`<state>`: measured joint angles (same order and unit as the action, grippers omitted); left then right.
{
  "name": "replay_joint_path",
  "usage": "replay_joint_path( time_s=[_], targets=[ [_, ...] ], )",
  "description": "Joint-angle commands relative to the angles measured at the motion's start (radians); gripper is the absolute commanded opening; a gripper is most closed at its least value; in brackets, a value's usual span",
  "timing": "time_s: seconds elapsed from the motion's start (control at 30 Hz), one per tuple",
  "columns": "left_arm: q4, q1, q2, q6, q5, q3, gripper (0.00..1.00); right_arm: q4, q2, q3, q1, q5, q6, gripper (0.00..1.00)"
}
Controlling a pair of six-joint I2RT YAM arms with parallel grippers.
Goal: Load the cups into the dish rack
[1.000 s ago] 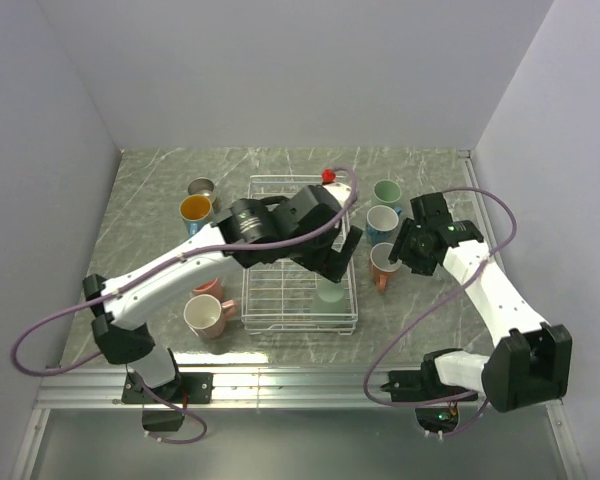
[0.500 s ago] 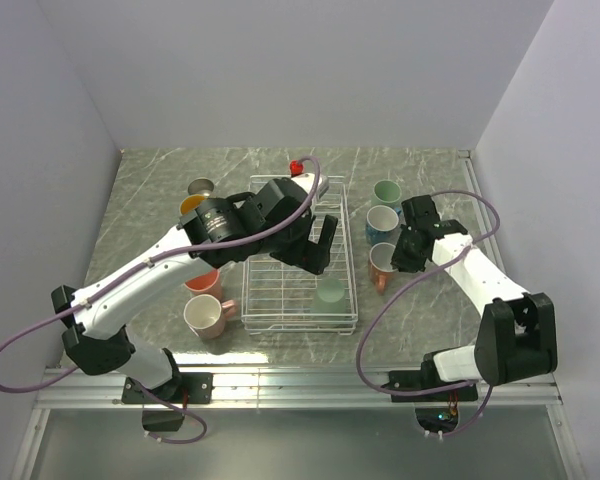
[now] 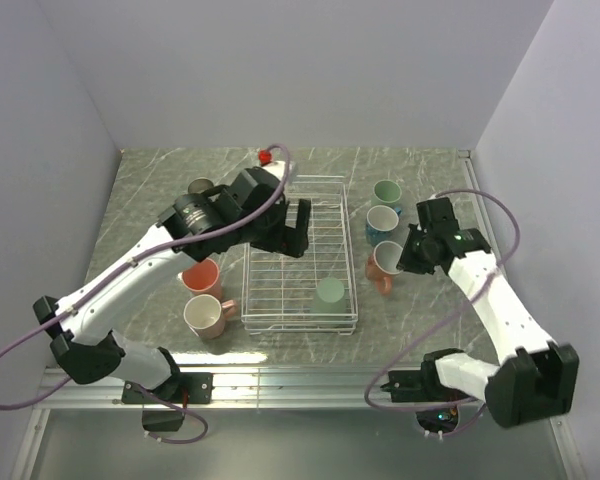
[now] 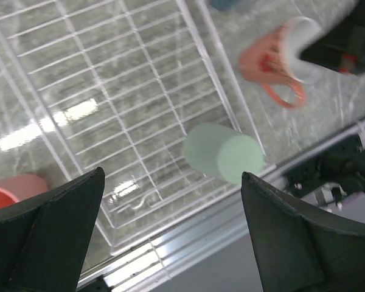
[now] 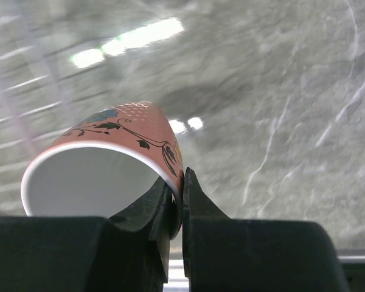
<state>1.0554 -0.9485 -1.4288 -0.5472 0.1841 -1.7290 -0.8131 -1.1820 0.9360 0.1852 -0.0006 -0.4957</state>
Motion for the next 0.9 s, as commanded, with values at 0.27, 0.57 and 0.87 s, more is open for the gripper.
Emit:
replay_joint_path(
  time_s=[0.27,0.57,0.87],
  targets=[
    [-0.389,0.207,0.272,0.056,-0.335,0.21,0.99,0.021,0.249,0.339,-0.001,-0.473,-0.098,0.0],
    [-0.933,0.399,0.375,-0.258,-0.908,0.463,0.99,0.699,0.255,0.175,-0.001,-0.886,-0.536,0.0],
    [-1.345,0.398,0.472,-0.482,-0.98,0.684,0.99,0.976,0.24,0.104,0.031,-0.964,-0.713,0.0]
  ],
)
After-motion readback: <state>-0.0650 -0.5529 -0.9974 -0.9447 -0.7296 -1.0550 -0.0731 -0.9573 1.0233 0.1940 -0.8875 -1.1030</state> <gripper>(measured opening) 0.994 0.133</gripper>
